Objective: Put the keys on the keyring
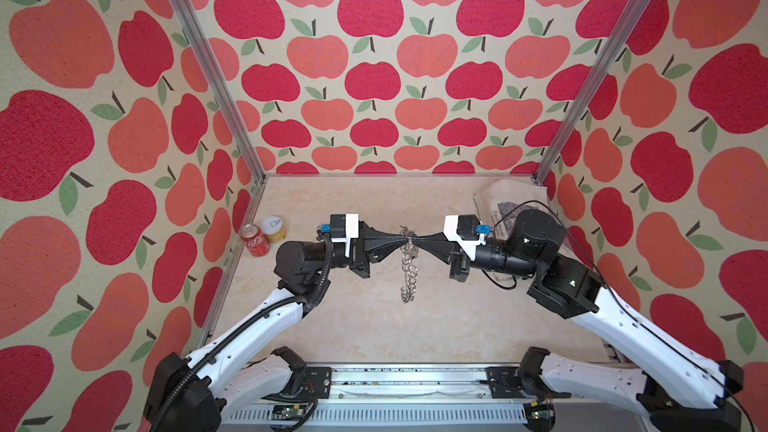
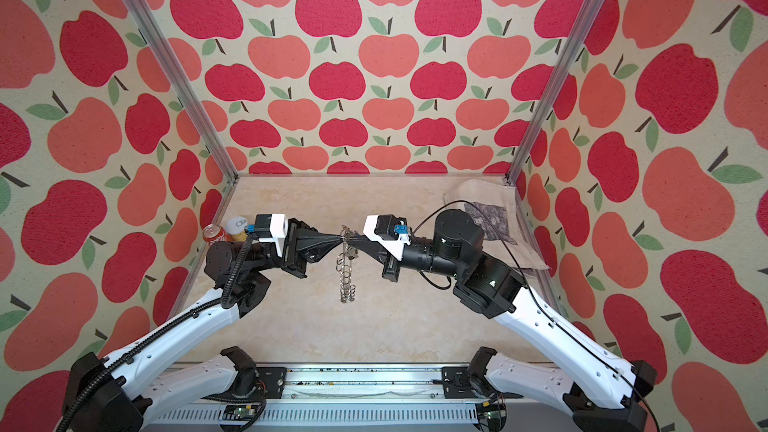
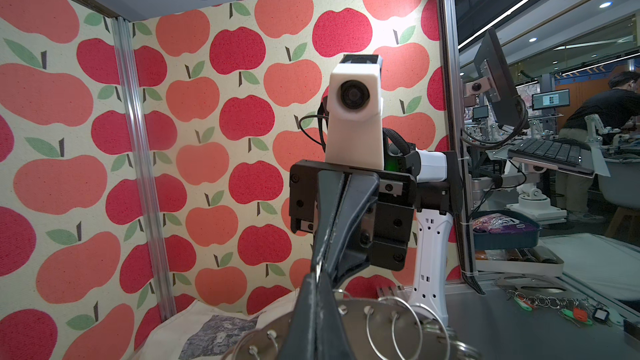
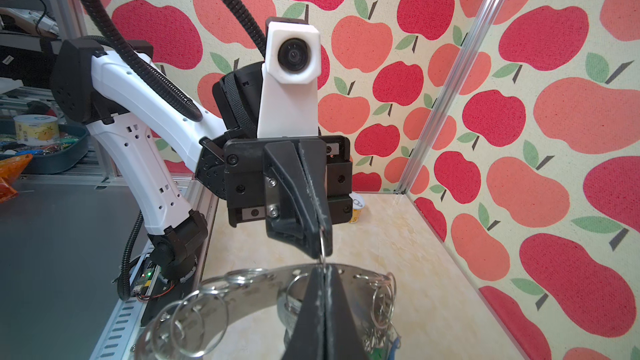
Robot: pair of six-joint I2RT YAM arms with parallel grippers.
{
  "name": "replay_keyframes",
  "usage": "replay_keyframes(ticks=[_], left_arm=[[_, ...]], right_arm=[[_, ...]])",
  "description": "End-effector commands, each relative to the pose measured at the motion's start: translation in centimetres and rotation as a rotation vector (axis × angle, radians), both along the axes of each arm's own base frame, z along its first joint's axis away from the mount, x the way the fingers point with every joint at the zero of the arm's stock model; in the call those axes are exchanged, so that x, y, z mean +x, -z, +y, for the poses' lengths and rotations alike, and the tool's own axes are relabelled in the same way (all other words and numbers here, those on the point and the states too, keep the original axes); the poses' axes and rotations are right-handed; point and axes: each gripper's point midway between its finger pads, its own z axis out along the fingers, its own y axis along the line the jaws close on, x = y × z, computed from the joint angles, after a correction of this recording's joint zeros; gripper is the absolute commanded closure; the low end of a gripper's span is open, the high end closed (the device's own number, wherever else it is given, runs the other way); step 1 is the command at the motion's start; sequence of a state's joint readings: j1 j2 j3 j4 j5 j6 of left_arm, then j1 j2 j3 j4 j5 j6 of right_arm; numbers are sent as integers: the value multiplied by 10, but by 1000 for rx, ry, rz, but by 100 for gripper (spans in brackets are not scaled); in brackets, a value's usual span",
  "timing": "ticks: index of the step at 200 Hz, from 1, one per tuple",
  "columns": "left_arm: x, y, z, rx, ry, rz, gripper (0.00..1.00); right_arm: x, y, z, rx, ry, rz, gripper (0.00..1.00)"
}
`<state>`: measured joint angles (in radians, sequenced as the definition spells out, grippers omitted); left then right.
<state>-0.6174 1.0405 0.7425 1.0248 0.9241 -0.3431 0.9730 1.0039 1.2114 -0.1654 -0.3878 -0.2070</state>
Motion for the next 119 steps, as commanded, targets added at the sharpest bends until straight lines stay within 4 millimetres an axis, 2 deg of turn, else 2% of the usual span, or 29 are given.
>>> replay_keyframes(ticks=[1, 26, 31, 42, 59, 66, 119], left_arm=[[-12, -14, 2, -8, 21, -42, 100], [-10, -8, 1, 39, -10, -10, 100], [-9, -7, 1, 54, -22, -1, 97], [-7, -4, 2, 89, -51, 19, 86], [-5, 1, 3, 145, -92, 54, 61], [-4, 2, 4, 166, -102, 64, 56], [8, 21, -7, 404, -108, 176, 47]], right_arm=[[1, -3, 2, -5, -4, -5, 100], [5, 0, -6, -64, 32, -15, 100], [5, 0, -8, -76, 32, -12, 100], [6, -1, -13, -99, 35, 1, 100], [8, -1, -19, -132, 29, 28, 100], [9, 0, -21, -151, 24, 42, 100], [3, 9, -24, -291, -40, 95, 100]])
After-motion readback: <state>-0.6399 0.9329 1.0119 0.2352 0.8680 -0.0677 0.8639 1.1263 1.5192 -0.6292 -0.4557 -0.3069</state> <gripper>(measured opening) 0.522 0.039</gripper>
